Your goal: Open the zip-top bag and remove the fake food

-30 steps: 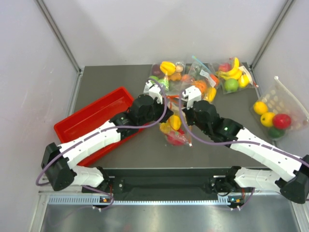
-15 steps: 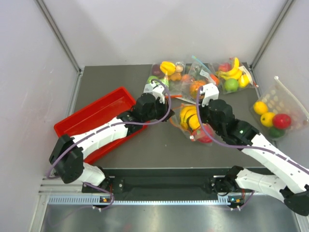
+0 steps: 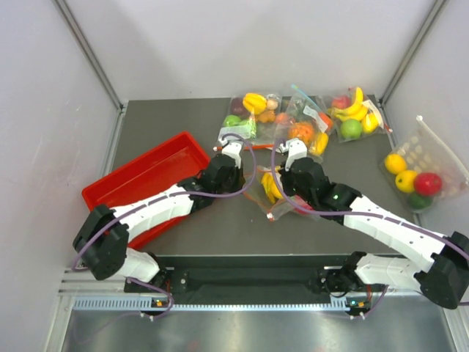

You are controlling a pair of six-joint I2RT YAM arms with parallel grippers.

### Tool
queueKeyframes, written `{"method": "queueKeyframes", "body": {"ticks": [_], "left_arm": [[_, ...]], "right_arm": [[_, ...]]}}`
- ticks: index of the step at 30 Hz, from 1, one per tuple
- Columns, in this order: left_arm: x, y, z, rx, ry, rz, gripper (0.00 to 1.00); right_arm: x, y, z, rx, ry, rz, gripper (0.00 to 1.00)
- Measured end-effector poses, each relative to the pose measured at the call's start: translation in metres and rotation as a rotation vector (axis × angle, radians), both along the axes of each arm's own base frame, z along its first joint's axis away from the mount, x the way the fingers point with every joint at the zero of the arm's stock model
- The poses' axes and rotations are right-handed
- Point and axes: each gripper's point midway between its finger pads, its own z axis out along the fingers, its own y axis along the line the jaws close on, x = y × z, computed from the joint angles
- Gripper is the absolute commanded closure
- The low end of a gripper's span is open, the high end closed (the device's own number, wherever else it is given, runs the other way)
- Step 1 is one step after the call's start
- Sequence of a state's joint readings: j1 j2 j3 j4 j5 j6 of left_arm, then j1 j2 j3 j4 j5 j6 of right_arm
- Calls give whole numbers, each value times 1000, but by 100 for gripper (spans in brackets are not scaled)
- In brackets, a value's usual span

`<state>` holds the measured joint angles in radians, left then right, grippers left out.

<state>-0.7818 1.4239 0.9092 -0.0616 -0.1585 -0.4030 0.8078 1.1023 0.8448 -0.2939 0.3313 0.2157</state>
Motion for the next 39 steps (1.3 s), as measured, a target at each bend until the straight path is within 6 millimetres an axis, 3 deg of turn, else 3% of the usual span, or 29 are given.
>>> {"method": "queueKeyframes", "body": {"ticks": [3, 5, 9, 12, 22, 26, 31, 39], "left_arm": [[-12, 7, 5, 10, -28, -25, 56], [-23, 6, 20, -11, -64, -52, 48], [-55, -23, 67, -116, -170, -172, 43], [-75, -46, 85, -168, -221, -274, 40], [-79, -78, 50, -74, -282, -488, 35], [-81, -87, 53, -85, -337, -554, 33], [-79, -102, 52, -111, -381, -607, 28], [-74, -108, 33, -91, -417, -627, 22]], "right_arm": [[2, 2, 3, 14, -6, -7, 100], [3, 2, 4, 19, -8, -11, 100], [3, 3, 7, 27, -11, -14, 100], [3, 4, 7, 33, -7, -17, 100], [-9, 7, 22, 101, -3, 22, 100], [-16, 7, 33, 126, -6, 48, 100], [-23, 11, 31, 135, 23, 83, 100], [-28, 16, 29, 152, 50, 105, 100]]}}
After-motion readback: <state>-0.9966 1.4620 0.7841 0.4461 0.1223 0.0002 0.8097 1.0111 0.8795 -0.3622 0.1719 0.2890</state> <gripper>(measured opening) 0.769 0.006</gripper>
